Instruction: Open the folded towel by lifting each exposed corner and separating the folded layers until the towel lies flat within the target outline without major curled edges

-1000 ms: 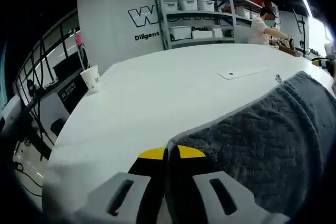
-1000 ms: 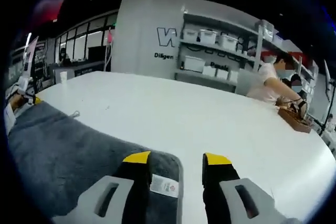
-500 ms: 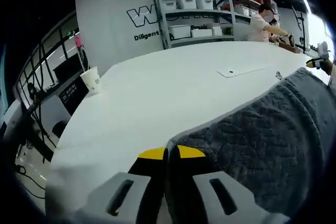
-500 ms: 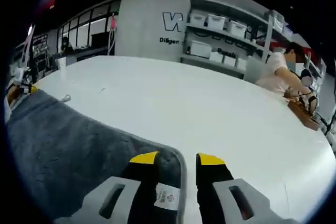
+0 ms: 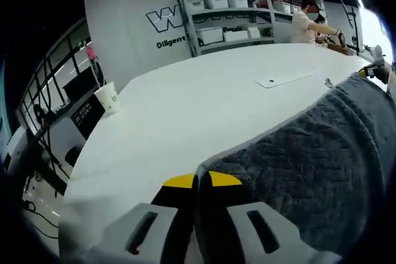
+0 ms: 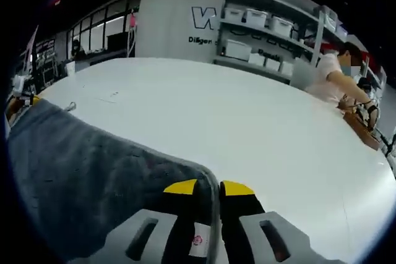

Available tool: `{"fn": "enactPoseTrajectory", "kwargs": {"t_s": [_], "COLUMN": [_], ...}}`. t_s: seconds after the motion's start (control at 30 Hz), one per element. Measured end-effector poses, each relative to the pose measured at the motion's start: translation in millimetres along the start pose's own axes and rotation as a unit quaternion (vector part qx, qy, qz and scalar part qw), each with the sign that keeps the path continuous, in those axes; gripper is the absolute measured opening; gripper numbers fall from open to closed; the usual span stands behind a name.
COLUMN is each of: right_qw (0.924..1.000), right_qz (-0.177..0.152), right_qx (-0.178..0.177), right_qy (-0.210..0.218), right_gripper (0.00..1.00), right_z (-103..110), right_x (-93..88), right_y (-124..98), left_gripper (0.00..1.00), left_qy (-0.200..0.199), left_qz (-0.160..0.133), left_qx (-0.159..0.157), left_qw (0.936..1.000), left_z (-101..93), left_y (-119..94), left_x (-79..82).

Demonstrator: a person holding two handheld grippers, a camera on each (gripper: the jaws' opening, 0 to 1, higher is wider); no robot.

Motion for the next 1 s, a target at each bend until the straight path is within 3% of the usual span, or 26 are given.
{"fn": "enactPoseTrajectory", "kwargs": {"t_s": [0.17, 0.57, 0.7, 1.0], "right_qw": [1.0, 0.9992, 0.9972, 0.9955], "right_qz": [-0.003, -0.012, -0.011, -0.013], "right_qx": [-0.002, -0.017, -0.034, -0.045], "right_qy": [-0.007, -0.033, -0.066, -0.082], "right_gripper": [0.04, 0.02, 0.01, 0.0], "right_z": [-0.2, 0.5, 2.1, 2.1], "right_x": [-0.7, 0.1, 1.7, 1.2], "right_y": [0.5, 2.8, 3.2, 2.8], "left_gripper": [0.05, 0.04, 0.04, 0.04], "left_qy": [-0.001, 0.06, 0.074, 0.096], "left_qz": [-0.002, 0.014, 0.016, 0.019], "left_qx": [-0.002, 0.031, 0.04, 0.056], "left_qw": [1.0, 0.9976, 0.9963, 0.9936], "left_z": [-0.1, 0.0, 0.1, 0.2], "left_y": [-0.1, 3.2, 3.4, 4.2], "left_x": [-0.3, 1.7, 1.8, 1.0]}}
Point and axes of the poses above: the point that each gripper's makers call its tool centre point, and the gripper's own axes: y roughly forward along the fingers, z roughly to its left, x roughly out of its top, the point moved 10 cm from there along -y, roughly backward along the fingers, and after that the axes turned 11 degrees about -x, right-handed, at the moved point
